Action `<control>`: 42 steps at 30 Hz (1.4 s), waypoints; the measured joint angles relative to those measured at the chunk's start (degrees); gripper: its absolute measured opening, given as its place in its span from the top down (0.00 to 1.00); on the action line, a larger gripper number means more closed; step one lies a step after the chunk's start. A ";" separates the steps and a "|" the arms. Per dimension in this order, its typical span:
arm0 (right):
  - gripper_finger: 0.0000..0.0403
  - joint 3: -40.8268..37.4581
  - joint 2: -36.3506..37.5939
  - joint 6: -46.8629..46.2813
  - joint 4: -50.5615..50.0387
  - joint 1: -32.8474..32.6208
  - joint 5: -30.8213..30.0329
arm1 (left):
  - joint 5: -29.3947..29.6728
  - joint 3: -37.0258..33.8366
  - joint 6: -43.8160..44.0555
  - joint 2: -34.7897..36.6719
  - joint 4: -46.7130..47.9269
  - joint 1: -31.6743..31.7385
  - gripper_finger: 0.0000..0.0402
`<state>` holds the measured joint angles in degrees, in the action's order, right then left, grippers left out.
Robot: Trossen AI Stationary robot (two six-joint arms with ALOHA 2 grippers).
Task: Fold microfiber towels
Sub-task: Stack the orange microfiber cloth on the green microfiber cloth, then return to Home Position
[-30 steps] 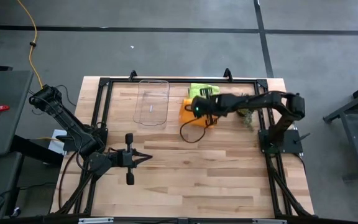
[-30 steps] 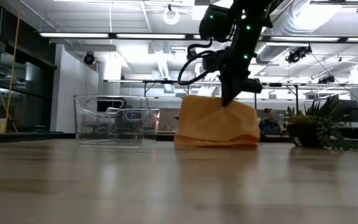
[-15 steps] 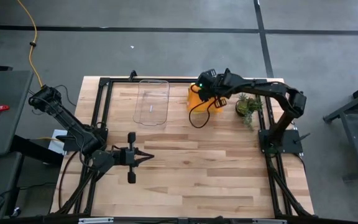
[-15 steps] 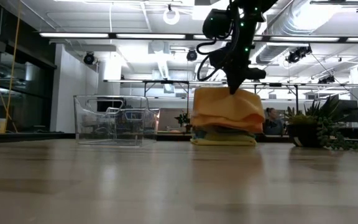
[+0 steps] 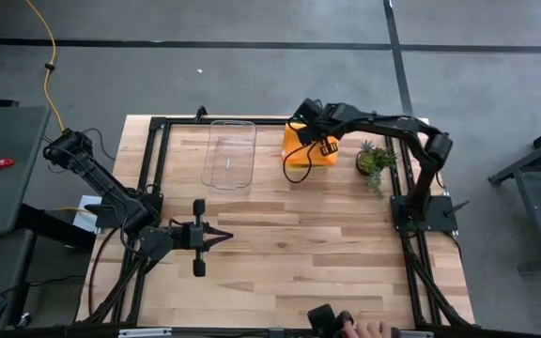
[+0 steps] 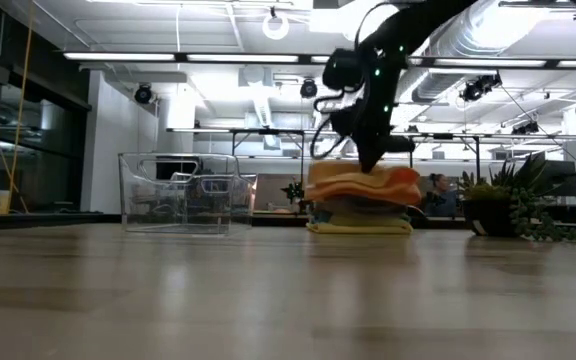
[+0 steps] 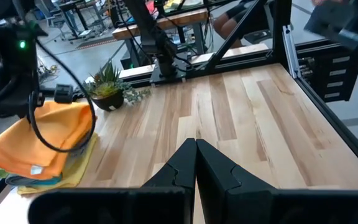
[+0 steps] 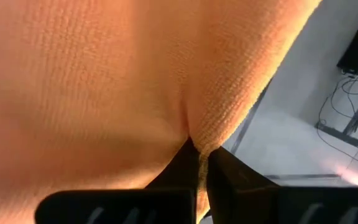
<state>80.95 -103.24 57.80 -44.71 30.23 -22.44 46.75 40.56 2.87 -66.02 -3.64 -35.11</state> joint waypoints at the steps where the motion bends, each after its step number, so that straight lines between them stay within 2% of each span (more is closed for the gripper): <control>1: 1.00 0.00 -0.83 0.66 0.67 0.35 -0.15 | 0.01 0.00 0.01 0.00 -0.01 -0.01 1.00; 6: 1.00 0.00 -3.61 1.17 1.92 1.04 -1.02 | -0.03 0.00 0.91 0.00 0.00 -0.01 1.00; 14: 0.99 0.00 -3.72 -1.79 2.80 -0.11 -0.03 | -0.07 0.00 0.55 0.00 0.00 -0.01 1.00; 16: 0.95 0.00 -3.70 -2.25 2.70 -0.32 -0.02 | -0.07 0.00 0.55 0.00 0.00 -0.01 1.00; 19: 0.83 0.00 -3.70 -2.44 2.78 -0.25 -1.78 | -0.07 0.00 0.57 0.00 0.00 -0.01 1.00; 21: 0.74 0.00 -3.70 -1.85 3.33 -0.25 -5.31 | -0.09 0.00 0.90 0.00 0.03 -0.01 1.00; 24: 0.61 0.00 -3.70 -0.39 6.26 -0.65 -13.64 | -0.10 0.00 0.97 0.00 0.48 -0.01 1.00; 26: 0.55 0.00 -3.35 -0.75 7.79 -0.69 -16.63 | -0.14 0.00 0.98 0.00 0.53 -0.01 1.00; 29: 0.49 -0.02 -2.28 -1.78 8.04 -1.15 -17.85 | -0.20 0.00 0.97 -0.02 1.12 -0.01 1.00; 32: 0.48 -0.02 -0.13 -8.18 7.09 -2.14 -19.34 | -0.20 0.00 0.95 -0.02 1.46 -0.01 1.00; 35: 0.50 -0.02 4.16 -19.36 2.55 -3.12 -15.21 | -0.20 0.00 0.48 -0.02 2.33 -0.01 1.00; 38: 0.53 -0.65 8.94 -31.85 -0.88 -4.13 -4.30 | -0.20 0.00 0.55 -0.02 3.19 -0.01 1.00; 40: 0.56 -3.23 12.76 -37.89 0.54 -5.37 4.50 | -0.20 0.00 0.55 0.00 3.33 -0.01 1.00; 42: 0.58 -7.88 16.53 -41.70 4.63 -7.87 9.69 | -0.20 0.00 0.69 0.00 3.43 -0.02 1.00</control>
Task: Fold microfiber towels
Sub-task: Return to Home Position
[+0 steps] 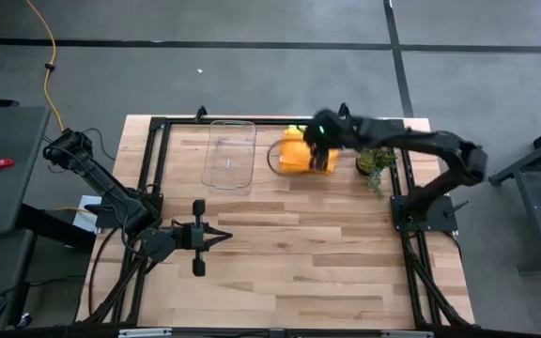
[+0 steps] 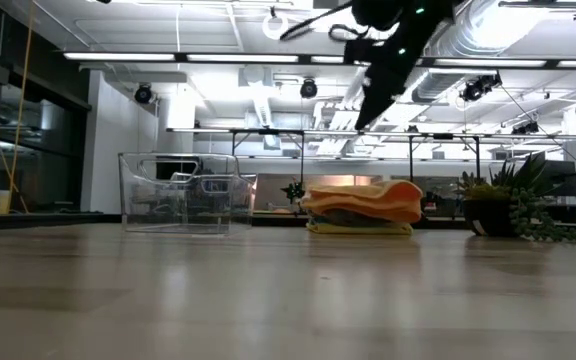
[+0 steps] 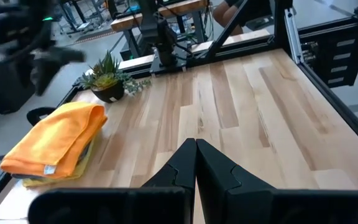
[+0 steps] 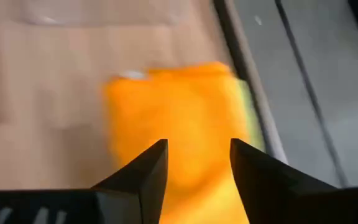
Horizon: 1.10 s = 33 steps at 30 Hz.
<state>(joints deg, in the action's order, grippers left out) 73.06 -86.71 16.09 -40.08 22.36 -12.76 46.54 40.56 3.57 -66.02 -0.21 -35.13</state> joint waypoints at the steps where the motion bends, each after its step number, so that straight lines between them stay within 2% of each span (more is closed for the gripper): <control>1: 0.60 -2.75 1.82 -1.19 2.35 -1.69 0.89 | 0.01 0.00 0.34 0.00 0.02 -0.01 1.00; 4: 0.63 -12.33 8.19 -6.29 12.52 -8.27 1.10 | -0.34 0.00 0.76 -0.01 0.00 -0.19 1.00; 9: 0.65 -28.91 15.58 -17.12 39.64 -21.34 2.52 | -0.92 0.00 0.77 0.00 -0.02 -0.18 1.00; 14: 0.65 -41.59 15.82 -17.98 70.02 -32.89 1.47 | -0.48 0.00 0.81 -0.01 -0.68 0.63 1.00; 18: 0.65 -47.27 13.21 -15.12 86.09 -39.21 -1.41 | -0.50 0.00 0.77 0.00 -3.19 1.06 1.00; 21: 0.65 -48.22 10.85 -14.43 90.72 -42.89 -4.93 | -0.53 0.02 -1.34 -0.01 -4.84 1.32 1.00; 29: 0.65 -44.85 4.77 -11.13 90.83 -47.17 -14.73 | -0.03 0.02 -6.68 -0.01 -6.68 1.52 1.00; 33: 0.65 -43.67 4.35 -11.96 90.96 -46.67 -15.76 | 6.54 0.02 -6.28 1.36 -3.34 0.84 1.00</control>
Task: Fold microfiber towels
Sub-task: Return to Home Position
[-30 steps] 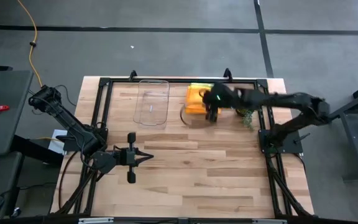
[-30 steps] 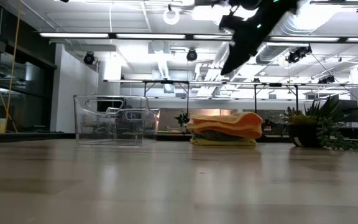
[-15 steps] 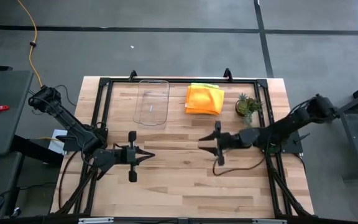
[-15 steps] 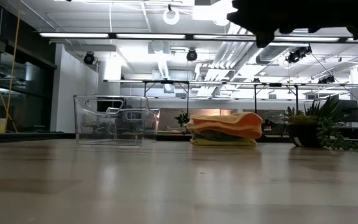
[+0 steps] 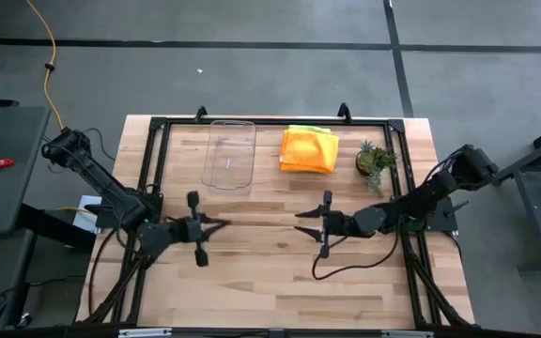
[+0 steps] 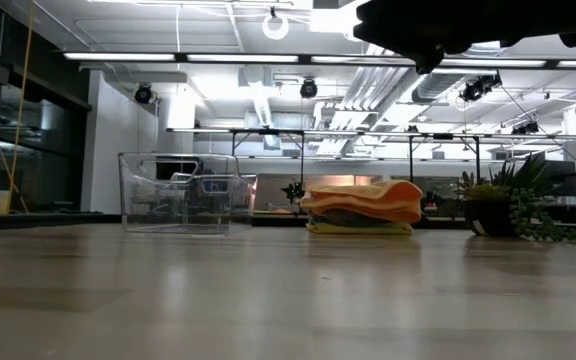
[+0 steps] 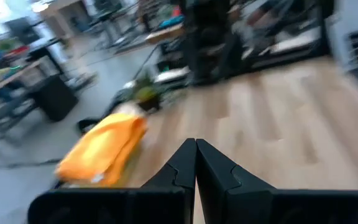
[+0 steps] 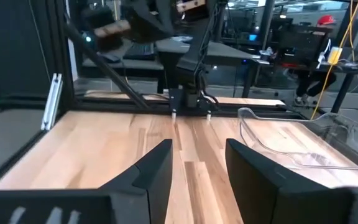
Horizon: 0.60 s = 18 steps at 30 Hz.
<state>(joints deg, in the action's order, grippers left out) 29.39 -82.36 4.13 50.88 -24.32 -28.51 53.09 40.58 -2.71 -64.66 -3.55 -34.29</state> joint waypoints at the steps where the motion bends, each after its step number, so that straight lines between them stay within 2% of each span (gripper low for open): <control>1: 0.65 0.13 0.01 -0.64 0.10 0.00 -0.02 | 1.93 0.00 0.65 1.24 2.96 -0.30 1.00; 4: 0.67 0.13 0.01 -1.11 0.40 0.00 -0.02 | 3.85 0.00 5.34 6.78 14.01 -0.05 1.00; 6: 0.69 0.13 0.01 -1.11 0.38 0.08 -0.08 | 1.64 -0.49 8.72 11.59 19.59 2.24 1.00; 8: 0.71 0.13 0.01 -1.13 0.38 0.31 -0.09 | -3.07 -2.14 10.33 16.32 21.58 5.63 1.00; 10: 0.73 0.13 0.01 -0.87 0.41 0.56 -0.11 | -8.62 -5.57 10.33 21.25 18.97 9.11 1.00; 15: 0.77 0.13 0.01 -0.29 0.41 1.56 -0.09 | -26.93 -18.19 4.47 30.80 1.09 19.17 1.00; 18: 0.81 0.13 0.01 -2.70 0.41 2.59 -0.09 | -34.83 -22.81 5.52 35.12 -1.93 24.02 1.00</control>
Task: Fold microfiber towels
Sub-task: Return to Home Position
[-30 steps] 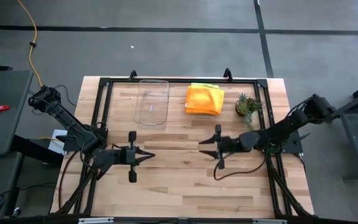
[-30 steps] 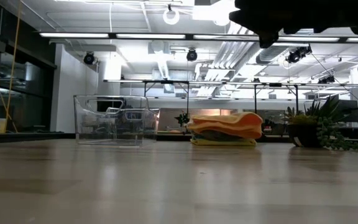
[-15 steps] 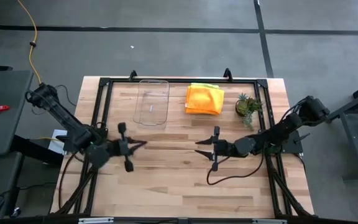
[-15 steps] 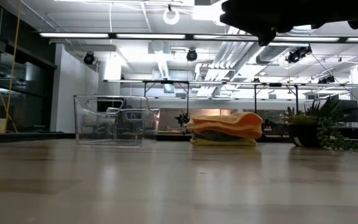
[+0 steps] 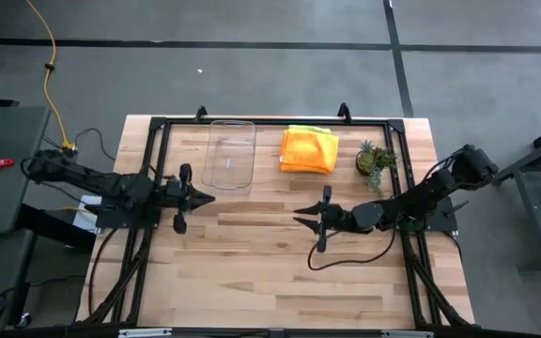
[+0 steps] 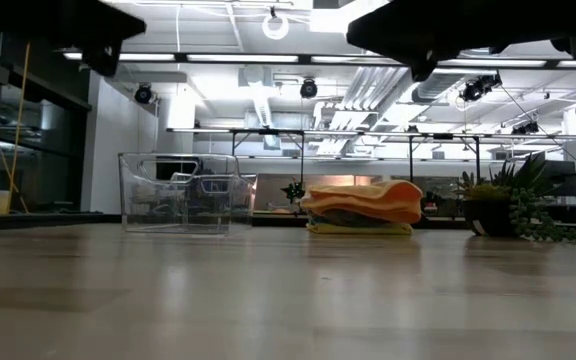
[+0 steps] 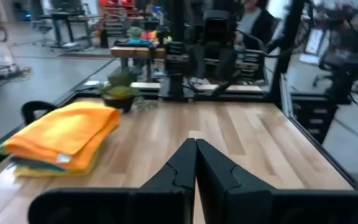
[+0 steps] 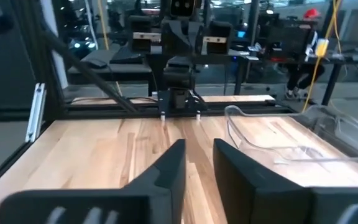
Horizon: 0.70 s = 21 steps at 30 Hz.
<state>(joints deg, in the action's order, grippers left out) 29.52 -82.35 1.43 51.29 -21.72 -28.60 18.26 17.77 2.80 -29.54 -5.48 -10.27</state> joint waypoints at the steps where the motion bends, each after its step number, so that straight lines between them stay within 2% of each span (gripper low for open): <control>1: 0.83 0.00 0.00 -0.86 -0.01 0.32 -0.02 | -0.96 -1.02 0.59 1.53 0.09 1.33 1.00; 4: 0.95 0.00 0.48 -4.59 -1.68 1.58 0.11 | -2.37 -3.38 1.51 5.64 0.10 3.85 1.00; 6: 0.98 0.00 2.10 -7.06 -5.17 2.51 1.06 | -2.73 -4.71 1.50 8.34 0.11 4.64 1.00; 13: 0.99 -0.11 12.66 -12.19 -22.18 3.29 0.41 | -2.71 -10.49 2.82 15.92 0.29 4.48 1.00; 17: 1.00 -2.44 20.85 -13.41 -27.21 3.33 -0.08 | -2.82 -13.20 3.02 19.17 0.63 4.46 1.00; 21: 1.00 -7.06 29.44 -15.85 -31.96 3.22 0.70 | -6.58 -14.93 3.02 21.15 0.81 4.46 1.00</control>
<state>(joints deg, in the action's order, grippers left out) 22.46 -52.90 -14.42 19.32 -18.50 -27.90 11.68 2.84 5.83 -8.39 -4.67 -5.80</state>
